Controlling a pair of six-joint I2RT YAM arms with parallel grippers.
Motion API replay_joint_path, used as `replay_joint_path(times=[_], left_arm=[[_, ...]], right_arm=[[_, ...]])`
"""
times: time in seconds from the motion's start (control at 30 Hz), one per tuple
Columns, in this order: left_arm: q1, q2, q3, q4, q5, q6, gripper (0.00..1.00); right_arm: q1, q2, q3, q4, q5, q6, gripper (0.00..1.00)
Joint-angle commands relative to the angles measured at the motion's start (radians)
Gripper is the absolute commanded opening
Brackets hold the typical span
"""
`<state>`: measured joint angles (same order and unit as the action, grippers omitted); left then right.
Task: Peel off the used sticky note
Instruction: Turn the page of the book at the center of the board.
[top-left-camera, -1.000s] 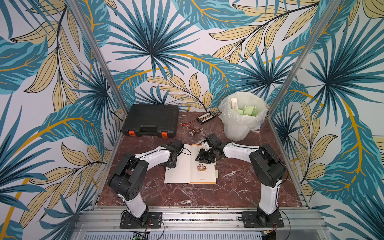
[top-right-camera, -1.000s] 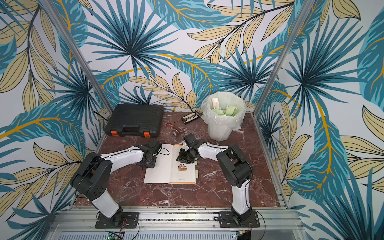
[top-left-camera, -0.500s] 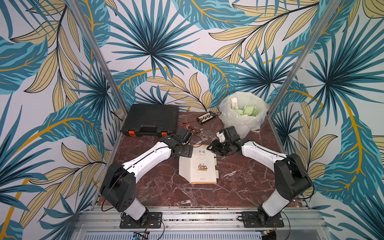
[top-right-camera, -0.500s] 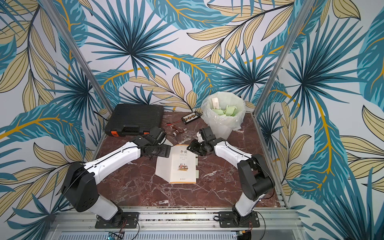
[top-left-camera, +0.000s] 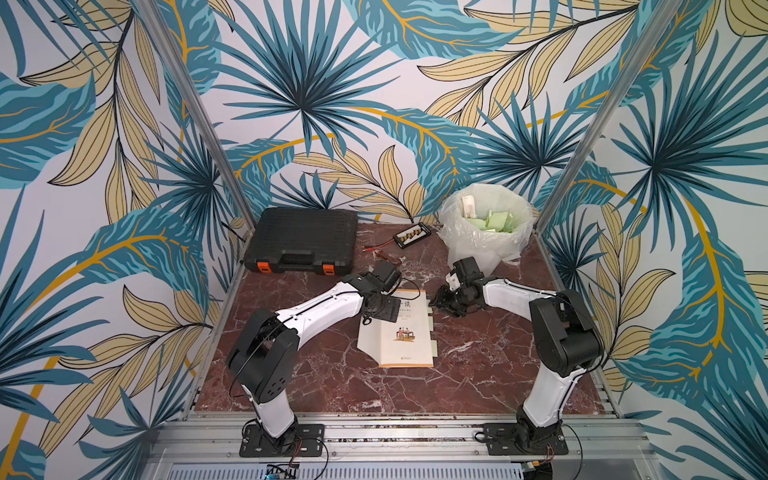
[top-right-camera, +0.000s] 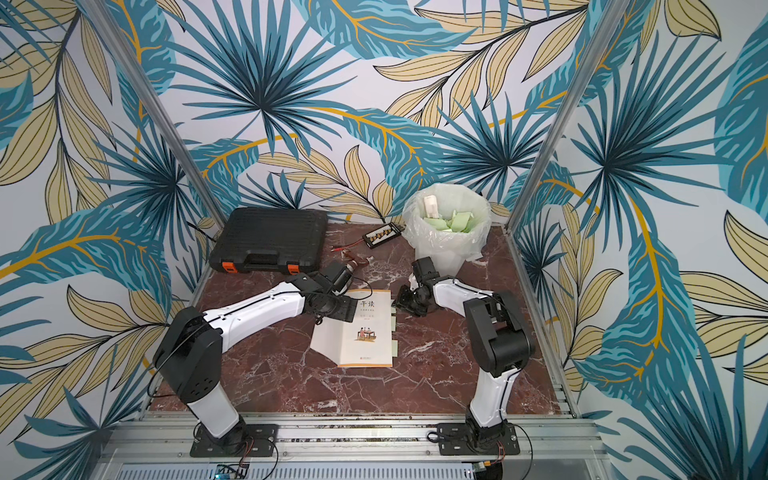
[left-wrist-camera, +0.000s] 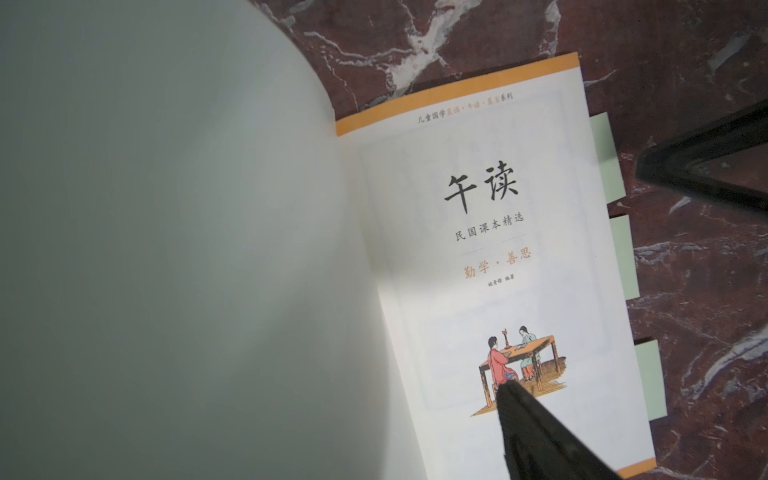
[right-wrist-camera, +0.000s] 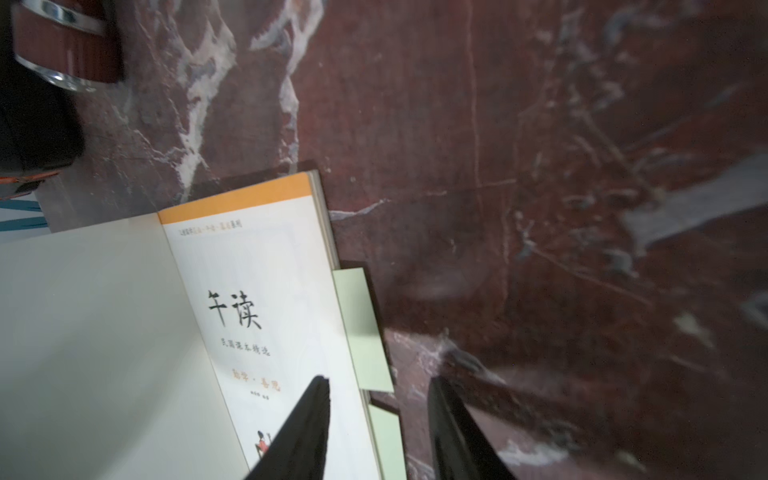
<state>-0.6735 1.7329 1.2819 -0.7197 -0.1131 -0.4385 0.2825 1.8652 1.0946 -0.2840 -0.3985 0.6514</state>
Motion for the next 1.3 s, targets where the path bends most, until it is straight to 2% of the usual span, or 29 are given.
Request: replay_joint_path(times=[0.0,0.23,0.47,0.8,1.0,1.27], left_arm=[[0.002,0.004,0.009,-0.013,-0.04,-0.014,0.86],[0.008,0.004,-0.017,-0.01,-0.042,-0.01,0.85],[0.015,-0.002,-0.033,-0.003,-0.037,-0.006,0.85],[0.018,-0.012,-0.046,0.005,-0.032,-0.005,0.85],[0.018,-0.013,-0.05,0.009,-0.03,-0.003,0.85],[0.02,0.0,-0.051,0.021,-0.022,0.001,0.85]], right_arm=[[0.0,0.042,-0.036,0.053,-0.044,-0.026,0.43],[-0.021,0.103,-0.087,0.202,-0.127,0.024,0.43],[-0.035,0.102,-0.149,0.346,-0.192,0.086,0.43],[-0.042,0.106,-0.209,0.603,-0.312,0.245,0.39],[-0.042,0.077,-0.22,0.65,-0.317,0.29,0.32],[-0.039,0.019,-0.203,0.585,-0.312,0.277,0.32]])
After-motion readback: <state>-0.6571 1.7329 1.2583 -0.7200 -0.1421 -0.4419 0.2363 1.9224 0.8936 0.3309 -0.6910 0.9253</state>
